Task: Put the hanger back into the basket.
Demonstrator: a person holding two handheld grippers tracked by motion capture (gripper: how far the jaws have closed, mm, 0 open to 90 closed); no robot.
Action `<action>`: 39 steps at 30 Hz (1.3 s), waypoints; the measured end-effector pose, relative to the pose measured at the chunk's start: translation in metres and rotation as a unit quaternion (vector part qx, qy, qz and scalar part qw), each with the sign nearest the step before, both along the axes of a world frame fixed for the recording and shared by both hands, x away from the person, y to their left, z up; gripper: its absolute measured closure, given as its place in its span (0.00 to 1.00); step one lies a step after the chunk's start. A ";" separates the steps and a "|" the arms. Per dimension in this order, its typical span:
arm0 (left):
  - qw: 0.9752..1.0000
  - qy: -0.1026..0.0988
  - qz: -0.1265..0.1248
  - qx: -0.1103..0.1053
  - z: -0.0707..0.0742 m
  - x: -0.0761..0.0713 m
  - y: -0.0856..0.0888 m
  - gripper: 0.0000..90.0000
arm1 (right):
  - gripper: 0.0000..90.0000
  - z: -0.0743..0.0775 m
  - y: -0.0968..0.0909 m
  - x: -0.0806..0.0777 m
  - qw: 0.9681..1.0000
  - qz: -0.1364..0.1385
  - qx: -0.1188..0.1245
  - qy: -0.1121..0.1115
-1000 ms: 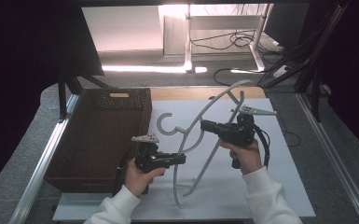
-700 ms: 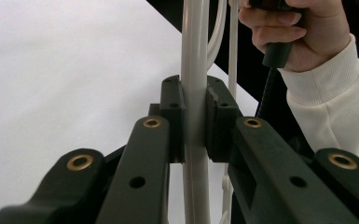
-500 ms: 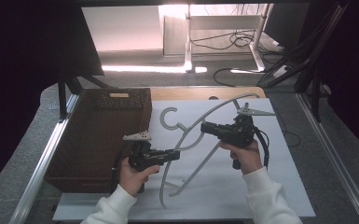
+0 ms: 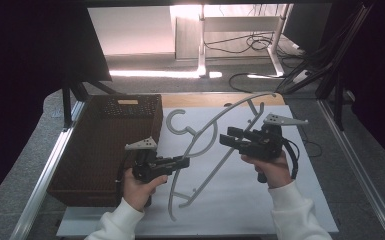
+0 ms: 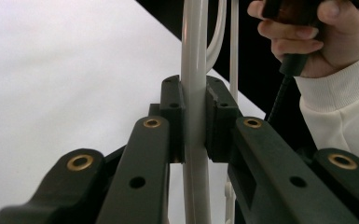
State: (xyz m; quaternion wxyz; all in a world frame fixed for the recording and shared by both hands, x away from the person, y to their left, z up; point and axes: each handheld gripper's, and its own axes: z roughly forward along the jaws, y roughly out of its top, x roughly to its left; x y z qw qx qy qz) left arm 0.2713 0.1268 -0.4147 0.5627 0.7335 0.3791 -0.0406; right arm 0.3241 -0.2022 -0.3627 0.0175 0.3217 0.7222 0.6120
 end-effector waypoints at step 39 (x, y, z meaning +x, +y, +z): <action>0.993 -0.048 0.090 0.052 0.061 0.004 0.103 0.89 | 0.33 -0.067 -0.071 -0.007 0.991 -0.040 -0.109 0.071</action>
